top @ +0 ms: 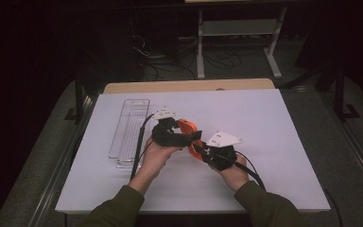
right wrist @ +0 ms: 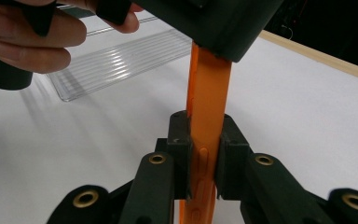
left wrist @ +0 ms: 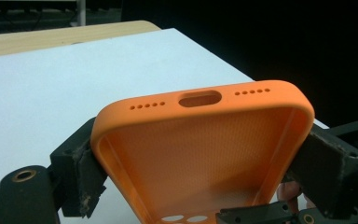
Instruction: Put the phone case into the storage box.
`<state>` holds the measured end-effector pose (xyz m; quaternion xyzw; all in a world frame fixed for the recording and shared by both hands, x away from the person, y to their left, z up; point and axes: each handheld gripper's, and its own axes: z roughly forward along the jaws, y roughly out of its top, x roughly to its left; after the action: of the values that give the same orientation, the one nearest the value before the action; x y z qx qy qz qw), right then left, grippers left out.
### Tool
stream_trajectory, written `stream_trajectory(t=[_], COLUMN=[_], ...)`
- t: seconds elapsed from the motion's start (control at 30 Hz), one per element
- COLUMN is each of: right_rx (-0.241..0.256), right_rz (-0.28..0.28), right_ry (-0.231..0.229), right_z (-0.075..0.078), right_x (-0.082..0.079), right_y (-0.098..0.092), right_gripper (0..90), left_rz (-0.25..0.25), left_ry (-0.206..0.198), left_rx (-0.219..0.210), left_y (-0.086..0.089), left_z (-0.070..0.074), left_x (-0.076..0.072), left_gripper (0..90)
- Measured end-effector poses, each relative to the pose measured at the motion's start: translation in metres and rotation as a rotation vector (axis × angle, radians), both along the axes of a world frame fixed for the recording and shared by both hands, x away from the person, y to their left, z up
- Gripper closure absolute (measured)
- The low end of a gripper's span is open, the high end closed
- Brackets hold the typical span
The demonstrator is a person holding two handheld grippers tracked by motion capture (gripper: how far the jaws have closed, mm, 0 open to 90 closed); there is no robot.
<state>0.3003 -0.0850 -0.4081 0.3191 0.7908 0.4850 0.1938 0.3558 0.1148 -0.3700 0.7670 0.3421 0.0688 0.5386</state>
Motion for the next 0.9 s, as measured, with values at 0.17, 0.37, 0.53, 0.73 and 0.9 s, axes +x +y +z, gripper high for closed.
stream_trajectory(t=[0.17,0.37,0.53,0.73,0.9], right_rx=[0.000,0.008,0.032,0.030,0.015], right_rz=[-0.001,0.004,0.000,0.030,0.041], right_ry=[-0.001,0.004,0.016,0.028,0.017], right_z=[0.001,0.002,0.004,0.006,0.006], right_x=[0.000,0.001,0.003,0.004,0.006], right_y=[0.000,-0.003,-0.006,-0.011,-0.015], right_gripper=[74.6,64.2,50.5,37.6,29.0], left_rz=[-0.008,-0.002,0.000,0.002,0.012], left_ry=[-0.012,-0.018,-0.026,-0.023,-0.014], left_rx=[-0.002,0.007,0.008,0.013,0.001], left_y=[0.000,-0.002,-0.001,0.001,0.002], left_z=[0.001,0.000,0.001,0.002,0.002], left_x=[0.000,-0.002,-0.001,-0.002,-0.001], left_gripper=[14.8,15.0,15.1,15.1,15.2])
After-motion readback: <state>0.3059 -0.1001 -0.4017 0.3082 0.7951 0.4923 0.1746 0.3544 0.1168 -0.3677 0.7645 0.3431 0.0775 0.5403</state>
